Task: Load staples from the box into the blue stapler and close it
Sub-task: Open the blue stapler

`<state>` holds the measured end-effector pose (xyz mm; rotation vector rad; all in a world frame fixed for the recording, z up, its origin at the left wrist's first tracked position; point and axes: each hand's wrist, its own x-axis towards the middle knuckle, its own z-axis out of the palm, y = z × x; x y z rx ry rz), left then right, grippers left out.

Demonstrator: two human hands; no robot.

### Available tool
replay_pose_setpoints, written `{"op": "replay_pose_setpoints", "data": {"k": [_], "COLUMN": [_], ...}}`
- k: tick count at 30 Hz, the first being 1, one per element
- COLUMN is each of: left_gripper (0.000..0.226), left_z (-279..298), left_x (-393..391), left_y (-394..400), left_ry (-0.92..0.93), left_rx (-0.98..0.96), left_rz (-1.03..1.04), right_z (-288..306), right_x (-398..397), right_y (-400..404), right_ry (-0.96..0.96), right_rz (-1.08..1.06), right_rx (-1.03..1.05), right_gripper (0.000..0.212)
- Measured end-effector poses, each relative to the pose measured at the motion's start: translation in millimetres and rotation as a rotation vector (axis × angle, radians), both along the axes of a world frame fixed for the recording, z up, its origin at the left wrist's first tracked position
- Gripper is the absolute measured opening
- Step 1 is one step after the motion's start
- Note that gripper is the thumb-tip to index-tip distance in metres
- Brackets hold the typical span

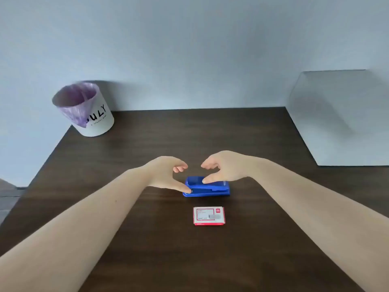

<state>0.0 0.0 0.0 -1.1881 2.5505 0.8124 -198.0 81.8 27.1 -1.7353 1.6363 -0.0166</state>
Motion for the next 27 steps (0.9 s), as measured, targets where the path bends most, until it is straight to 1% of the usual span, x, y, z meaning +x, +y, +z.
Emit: {"op": "replay_pose_setpoints", "data": {"k": [2,3,5,7,8,10,13,15,16,18,20,22,23,26,27], "left_gripper": [0.072,0.065,0.045,0.026,0.024,0.020,0.009,0.032,0.038,0.037,0.034,0.035,0.037,0.040,0.041], "left_z": [-25.2,-38.4,-61.6,-74.3,-80.2,-88.6,-101.0,-104.5,-103.6,-99.8,-98.2,-98.9,-100.4,-102.4,-102.7], "left_x": [2.6,4.6,7.2,7.3,7.8,9.7,11.1,10.9,10.3,10.5,10.7,10.6,10.8,11.3,11.4], "left_y": [3.2,5.1,9.1,17.2,19.5,27.8,37.7,41.9,44.4,48.2,47.3,46.4,44.9,43.8,42.4], "left_ry": [-0.004,0.027,0.184,0.330,0.402,0.477,0.490,0.431,0.403,0.366,0.337,0.335,0.344,0.350,0.356], "left_rx": [-0.026,-0.047,-0.082,-0.107,-0.114,-0.148,-0.285,-0.395,-0.425,-0.462,-0.456,-0.456,-0.461,-0.449,-0.440], "left_rz": [-0.009,0.001,0.057,0.086,0.093,0.111,0.160,0.180,0.193,0.183,0.156,0.148,0.150,0.157,0.155], "right_z": [-15.7,-22.7,-38.0,-56.4,-66.4,-80.2,-87.8,-83.5,-79.5,-71.7,-65.1,-57.9,-55.6,-59.7,-65.5], "right_x": [4.8,8.3,16.7,22.4,23.4,27.1,32.4,33.1,32.1,26.5,15.0,-1.2,-10.7,-45.2,-57.2], "right_y": [1.1,3.0,8.3,13.8,13.7,15.1,21.4,30.3,35.1,42.6,46.2,51.0,54.1,69.6,75.8], "right_ry": [0.011,0.009,0.001,-0.004,-0.006,0.005,0.013,-0.028,-0.068,-0.114,-0.113,-0.108,-0.152,-0.455,-0.498], "right_rz": [0.043,0.061,0.082,0.067,0.048,0.018,-0.022,-0.097,-0.147,-0.215,-0.256,-0.302,-0.341,-0.485,-0.509], "right_rx": [-0.050,-0.087,-0.186,-0.328,-0.419,-0.549,-0.671,-0.754,-0.783,-0.807,-0.800,-0.791,-0.778,-0.669,-0.639], "right_gripper": [0.060,0.059,0.053,0.046,0.042,0.033,0.027,0.026,0.025,0.027,0.033,0.035,0.035,0.028,0.025]}}
